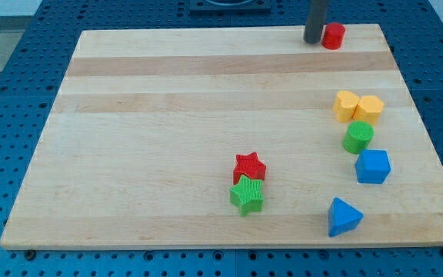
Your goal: Push the green star to the top left of the blue triangle
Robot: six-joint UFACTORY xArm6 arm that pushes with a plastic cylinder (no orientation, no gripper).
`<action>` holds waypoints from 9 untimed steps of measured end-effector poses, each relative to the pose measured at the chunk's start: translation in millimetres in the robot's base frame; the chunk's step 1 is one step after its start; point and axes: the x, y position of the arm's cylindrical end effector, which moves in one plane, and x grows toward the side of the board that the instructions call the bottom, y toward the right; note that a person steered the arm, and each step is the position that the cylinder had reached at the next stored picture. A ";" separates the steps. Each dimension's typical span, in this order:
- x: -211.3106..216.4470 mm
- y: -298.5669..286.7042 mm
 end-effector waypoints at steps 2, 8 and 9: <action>3.5 27.7; 333.6 -280.9; 379.6 -282.7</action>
